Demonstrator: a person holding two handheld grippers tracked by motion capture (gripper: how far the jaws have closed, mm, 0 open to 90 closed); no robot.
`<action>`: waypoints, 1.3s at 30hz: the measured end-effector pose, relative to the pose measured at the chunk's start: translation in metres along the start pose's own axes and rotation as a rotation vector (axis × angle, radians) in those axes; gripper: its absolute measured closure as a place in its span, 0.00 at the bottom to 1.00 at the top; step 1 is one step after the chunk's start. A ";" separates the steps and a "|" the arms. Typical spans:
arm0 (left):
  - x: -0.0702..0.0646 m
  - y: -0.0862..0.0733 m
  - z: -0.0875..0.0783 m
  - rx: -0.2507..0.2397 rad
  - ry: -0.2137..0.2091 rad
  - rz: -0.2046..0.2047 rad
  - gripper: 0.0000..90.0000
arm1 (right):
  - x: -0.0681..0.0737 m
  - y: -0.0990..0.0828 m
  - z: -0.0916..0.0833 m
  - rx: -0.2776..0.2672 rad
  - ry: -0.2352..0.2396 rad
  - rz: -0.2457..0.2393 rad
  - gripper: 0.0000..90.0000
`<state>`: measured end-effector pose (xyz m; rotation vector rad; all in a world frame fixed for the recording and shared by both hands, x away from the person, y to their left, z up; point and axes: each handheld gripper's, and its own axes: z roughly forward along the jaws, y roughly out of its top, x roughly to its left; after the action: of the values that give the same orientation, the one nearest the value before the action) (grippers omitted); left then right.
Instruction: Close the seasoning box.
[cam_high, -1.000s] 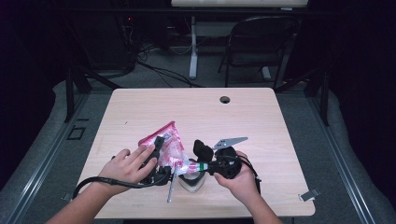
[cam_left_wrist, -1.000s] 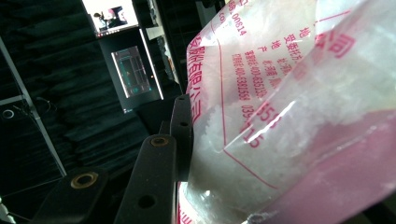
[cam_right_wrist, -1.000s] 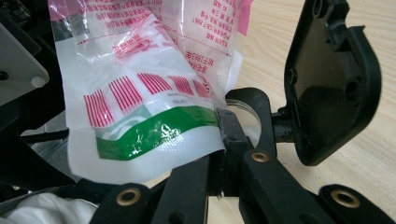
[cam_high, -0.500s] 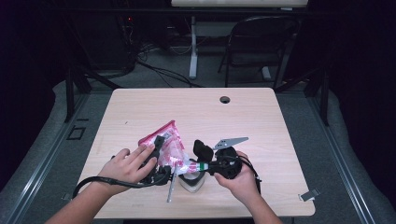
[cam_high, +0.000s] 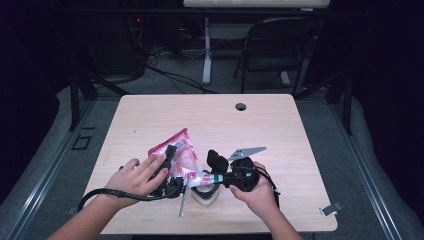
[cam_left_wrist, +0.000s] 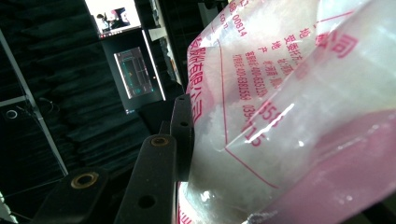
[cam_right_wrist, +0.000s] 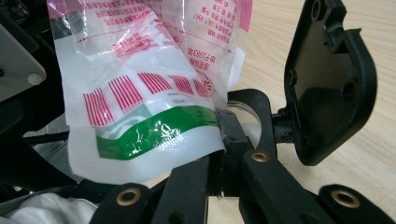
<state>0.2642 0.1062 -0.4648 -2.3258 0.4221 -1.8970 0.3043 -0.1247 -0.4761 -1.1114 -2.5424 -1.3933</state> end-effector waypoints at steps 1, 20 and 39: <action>0.000 0.000 0.000 -0.002 -0.003 0.001 0.81 | 0.000 0.000 0.000 0.000 -0.001 -0.001 1.00; 0.003 0.000 0.000 0.001 -0.003 -0.004 0.82 | 0.000 0.000 0.000 -0.007 0.002 0.004 1.00; 0.003 0.001 -0.001 -0.006 -0.006 0.000 0.82 | 0.000 0.000 -0.001 -0.005 -0.005 -0.001 1.00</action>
<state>0.2638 0.1048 -0.4619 -2.3349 0.4268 -1.8905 0.3040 -0.1260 -0.4755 -1.1160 -2.5438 -1.3998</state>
